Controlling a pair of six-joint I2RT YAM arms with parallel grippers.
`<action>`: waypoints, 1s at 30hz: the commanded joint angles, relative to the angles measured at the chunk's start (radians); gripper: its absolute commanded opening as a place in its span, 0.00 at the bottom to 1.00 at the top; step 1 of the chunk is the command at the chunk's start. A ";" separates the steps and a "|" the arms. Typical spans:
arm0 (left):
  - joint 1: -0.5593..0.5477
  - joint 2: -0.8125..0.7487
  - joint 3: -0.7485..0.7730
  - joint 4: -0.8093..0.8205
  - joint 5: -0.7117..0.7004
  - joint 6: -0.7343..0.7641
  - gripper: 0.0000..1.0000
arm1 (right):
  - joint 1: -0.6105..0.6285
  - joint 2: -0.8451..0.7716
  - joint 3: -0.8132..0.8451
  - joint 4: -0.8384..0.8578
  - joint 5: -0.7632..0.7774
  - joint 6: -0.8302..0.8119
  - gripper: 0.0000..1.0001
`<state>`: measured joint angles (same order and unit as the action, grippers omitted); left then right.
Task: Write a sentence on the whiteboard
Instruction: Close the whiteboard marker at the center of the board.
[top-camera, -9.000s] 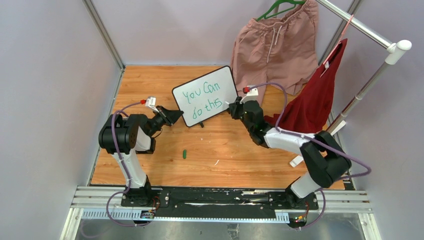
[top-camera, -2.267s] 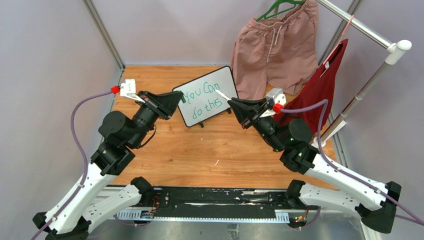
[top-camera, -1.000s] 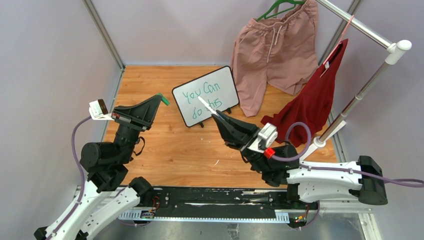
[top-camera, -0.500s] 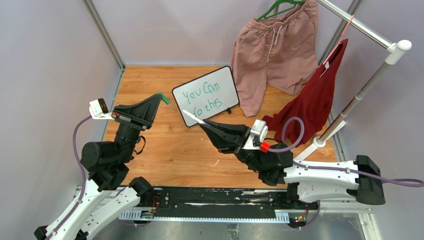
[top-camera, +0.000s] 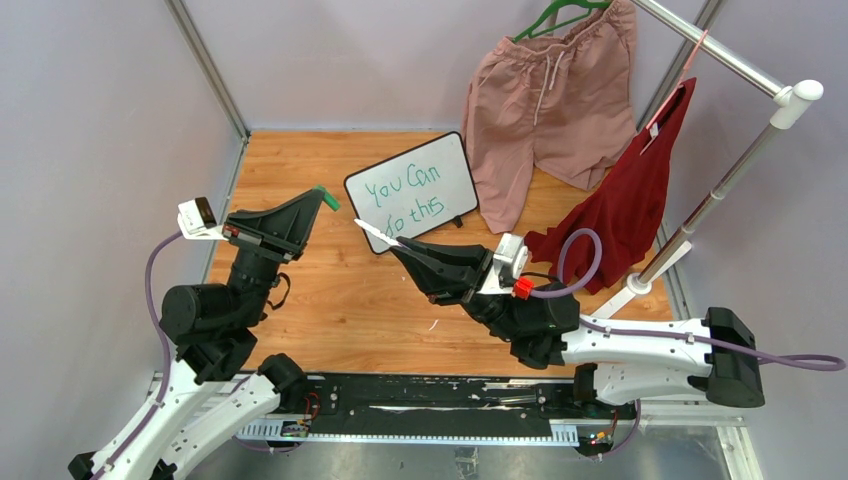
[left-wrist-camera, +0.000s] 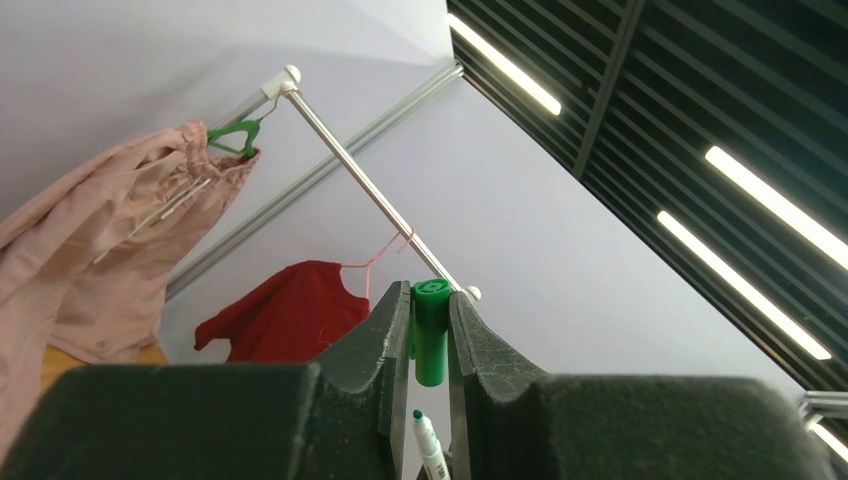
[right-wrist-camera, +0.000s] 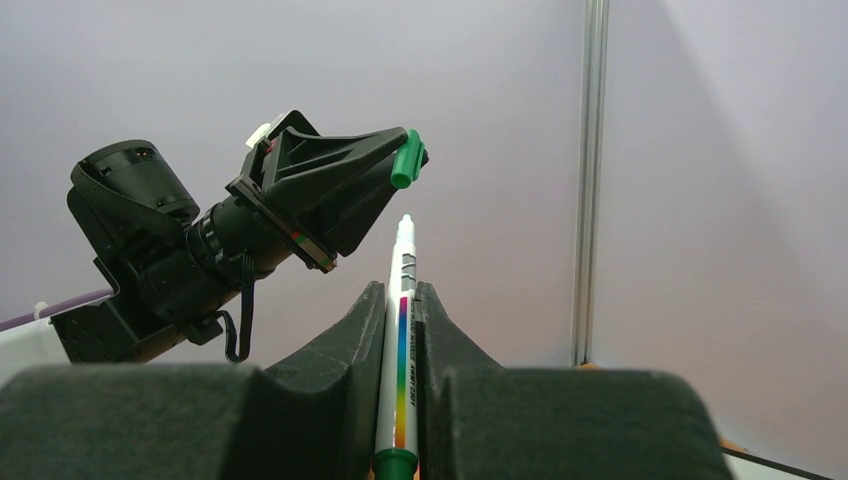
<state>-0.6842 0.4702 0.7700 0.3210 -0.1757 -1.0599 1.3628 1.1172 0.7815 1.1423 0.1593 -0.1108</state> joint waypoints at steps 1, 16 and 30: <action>-0.006 -0.012 -0.008 0.041 0.007 -0.007 0.00 | -0.009 0.009 0.041 0.034 -0.009 0.016 0.00; -0.005 -0.007 -0.020 0.041 -0.008 -0.079 0.00 | -0.008 0.056 0.056 0.122 -0.021 -0.065 0.00; -0.006 -0.006 -0.026 0.041 -0.010 -0.094 0.00 | -0.009 0.069 0.074 0.134 -0.024 -0.078 0.00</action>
<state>-0.6842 0.4686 0.7532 0.3355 -0.1799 -1.1431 1.3624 1.1854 0.8207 1.2194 0.1452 -0.1734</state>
